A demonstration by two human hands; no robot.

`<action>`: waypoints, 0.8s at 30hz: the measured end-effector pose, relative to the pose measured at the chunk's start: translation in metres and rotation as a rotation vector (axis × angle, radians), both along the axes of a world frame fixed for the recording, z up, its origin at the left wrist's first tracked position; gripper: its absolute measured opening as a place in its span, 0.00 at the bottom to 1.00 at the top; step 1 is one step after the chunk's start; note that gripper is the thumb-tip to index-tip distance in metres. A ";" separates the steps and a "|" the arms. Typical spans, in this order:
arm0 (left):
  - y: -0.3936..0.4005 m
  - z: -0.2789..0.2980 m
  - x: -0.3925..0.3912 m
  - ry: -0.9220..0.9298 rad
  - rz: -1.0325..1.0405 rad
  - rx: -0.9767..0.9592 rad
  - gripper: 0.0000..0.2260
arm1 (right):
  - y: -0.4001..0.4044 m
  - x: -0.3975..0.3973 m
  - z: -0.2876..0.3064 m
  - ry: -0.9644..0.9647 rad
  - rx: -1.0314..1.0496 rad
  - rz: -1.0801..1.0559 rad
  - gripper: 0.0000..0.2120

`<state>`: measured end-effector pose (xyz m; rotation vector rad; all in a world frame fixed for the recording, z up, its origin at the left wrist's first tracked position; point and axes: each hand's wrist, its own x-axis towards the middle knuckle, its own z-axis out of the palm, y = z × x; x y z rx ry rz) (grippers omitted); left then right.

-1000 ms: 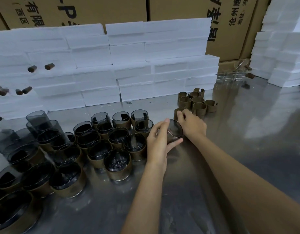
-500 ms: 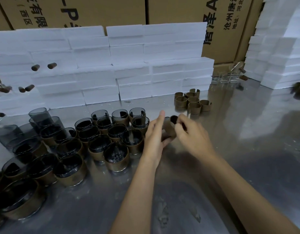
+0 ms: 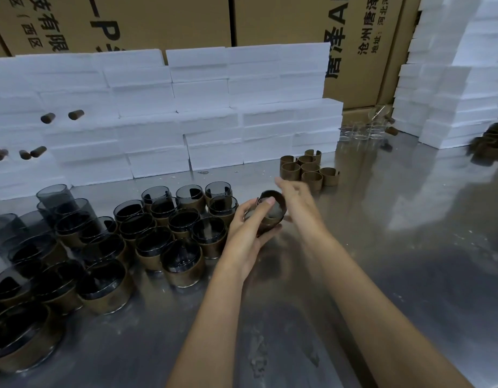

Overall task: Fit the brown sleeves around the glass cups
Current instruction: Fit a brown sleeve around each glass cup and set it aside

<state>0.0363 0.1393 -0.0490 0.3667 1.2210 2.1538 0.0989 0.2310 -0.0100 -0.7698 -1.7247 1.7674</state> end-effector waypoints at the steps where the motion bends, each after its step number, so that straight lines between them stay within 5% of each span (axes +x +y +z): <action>1: 0.000 -0.001 0.000 0.005 -0.010 0.014 0.30 | 0.000 -0.005 -0.004 -0.057 -0.040 0.067 0.22; 5: 0.001 -0.003 -0.002 0.021 -0.015 0.036 0.34 | 0.001 -0.012 -0.021 -0.079 -0.084 0.160 0.32; 13: 0.003 -0.003 -0.003 0.021 0.019 -0.010 0.23 | -0.005 -0.009 -0.029 0.080 0.032 -0.060 0.26; 24: 0.003 0.000 0.004 0.064 0.063 -0.056 0.18 | -0.007 -0.013 -0.035 0.114 0.136 -0.085 0.25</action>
